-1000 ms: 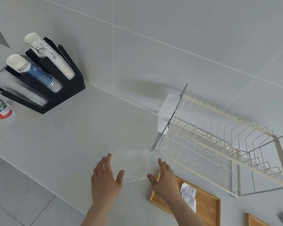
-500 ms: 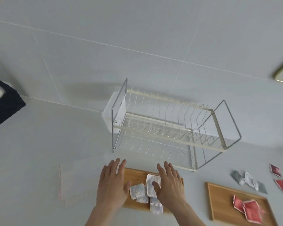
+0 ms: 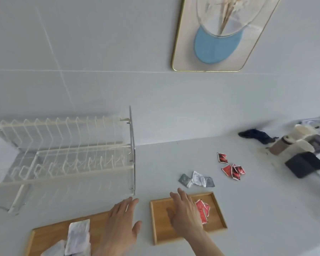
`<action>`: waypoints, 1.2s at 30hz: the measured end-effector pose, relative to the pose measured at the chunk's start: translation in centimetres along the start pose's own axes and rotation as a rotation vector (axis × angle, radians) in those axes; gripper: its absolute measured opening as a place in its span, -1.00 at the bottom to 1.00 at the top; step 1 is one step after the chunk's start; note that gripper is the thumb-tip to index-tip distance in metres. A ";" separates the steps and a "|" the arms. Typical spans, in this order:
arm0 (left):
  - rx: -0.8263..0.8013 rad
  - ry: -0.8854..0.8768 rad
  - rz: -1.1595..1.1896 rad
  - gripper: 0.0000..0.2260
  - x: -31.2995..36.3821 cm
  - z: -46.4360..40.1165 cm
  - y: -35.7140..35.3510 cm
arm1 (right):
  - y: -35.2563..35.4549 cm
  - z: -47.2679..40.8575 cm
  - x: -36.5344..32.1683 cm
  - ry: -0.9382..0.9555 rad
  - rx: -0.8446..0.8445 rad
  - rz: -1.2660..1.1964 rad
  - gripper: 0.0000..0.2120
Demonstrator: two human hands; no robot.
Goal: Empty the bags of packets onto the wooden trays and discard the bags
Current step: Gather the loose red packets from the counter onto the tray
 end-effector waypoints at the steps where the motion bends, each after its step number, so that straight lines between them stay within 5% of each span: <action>1: -0.012 -0.012 0.001 -0.41 1.8 -0.8 -0.6 | 0.7 -0.4 2.2 -0.026 0.012 -0.013 -0.49; 13: -0.075 -0.001 0.035 -0.46 14.5 -10.6 -5.5 | 4.7 -7.4 19.0 -0.155 0.115 -0.144 -0.67; 22: -0.109 -0.010 -0.045 -0.54 17.4 -16.5 -7.8 | 3.5 -13.2 19.4 -0.007 0.102 -0.127 -0.50; 30: -0.069 0.002 -0.161 -0.65 17.2 -19.2 -9.6 | 3.4 -14.2 22.2 -0.074 0.185 -0.307 -0.88; 36: -0.089 0.071 -0.250 -0.72 16.2 -19.1 -9.7 | 2.9 -15.7 18.2 0.126 0.070 -0.362 -0.81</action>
Point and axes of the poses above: each hand's wrist, its own z-axis away from the middle knuckle, its own y-axis out of the back of the hand, x = y × z, the point moved 10 cm from there along -z, towards the middle knuckle
